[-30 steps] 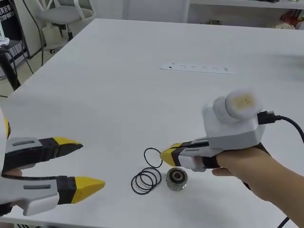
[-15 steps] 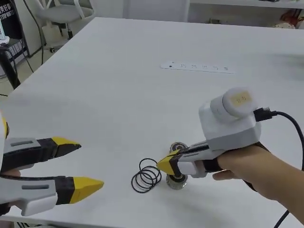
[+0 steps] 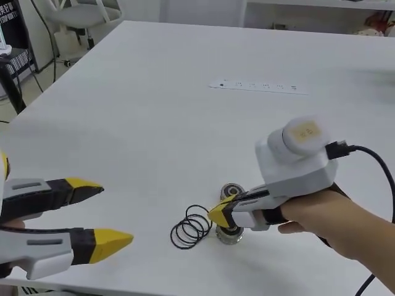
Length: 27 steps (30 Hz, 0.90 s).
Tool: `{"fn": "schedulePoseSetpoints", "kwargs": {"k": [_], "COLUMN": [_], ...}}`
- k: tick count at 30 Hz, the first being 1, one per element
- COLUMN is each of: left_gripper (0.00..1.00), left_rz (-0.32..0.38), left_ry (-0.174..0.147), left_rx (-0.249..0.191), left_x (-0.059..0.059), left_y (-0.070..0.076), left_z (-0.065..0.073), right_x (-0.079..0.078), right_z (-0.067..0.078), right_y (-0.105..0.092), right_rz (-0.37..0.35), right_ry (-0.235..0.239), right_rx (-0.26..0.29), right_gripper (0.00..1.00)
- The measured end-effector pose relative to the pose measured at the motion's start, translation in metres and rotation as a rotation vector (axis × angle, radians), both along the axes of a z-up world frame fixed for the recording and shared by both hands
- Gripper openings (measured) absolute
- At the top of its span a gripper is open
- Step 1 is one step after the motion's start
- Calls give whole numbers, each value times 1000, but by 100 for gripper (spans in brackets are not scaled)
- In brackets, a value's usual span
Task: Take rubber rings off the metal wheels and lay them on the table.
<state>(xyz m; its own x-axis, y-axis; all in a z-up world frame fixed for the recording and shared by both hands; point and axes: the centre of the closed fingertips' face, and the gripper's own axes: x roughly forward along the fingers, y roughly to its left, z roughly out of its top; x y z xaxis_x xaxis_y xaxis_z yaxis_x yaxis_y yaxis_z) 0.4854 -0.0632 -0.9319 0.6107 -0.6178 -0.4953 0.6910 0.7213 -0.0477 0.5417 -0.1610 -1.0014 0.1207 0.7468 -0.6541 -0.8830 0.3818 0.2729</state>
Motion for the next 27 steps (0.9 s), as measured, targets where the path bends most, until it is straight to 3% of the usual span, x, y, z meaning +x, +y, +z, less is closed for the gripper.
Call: {"fn": "schedulePoseSetpoints", "kwargs": {"k": [11,27], "left_gripper": [55,55], "left_rz": [0,3], "left_ry": [1,5], "left_rx": [0,-1], "left_x": [1,-1], "left_y": [0,1], "left_z": [0,-3], "right_x": [8,11], "right_z": [-5,-6], "right_y": [-5,-9], "right_rz": [-14,-26], "right_ry": [-44,-55], "right_rx": [-36,-50], "right_gripper": [6,8]}}
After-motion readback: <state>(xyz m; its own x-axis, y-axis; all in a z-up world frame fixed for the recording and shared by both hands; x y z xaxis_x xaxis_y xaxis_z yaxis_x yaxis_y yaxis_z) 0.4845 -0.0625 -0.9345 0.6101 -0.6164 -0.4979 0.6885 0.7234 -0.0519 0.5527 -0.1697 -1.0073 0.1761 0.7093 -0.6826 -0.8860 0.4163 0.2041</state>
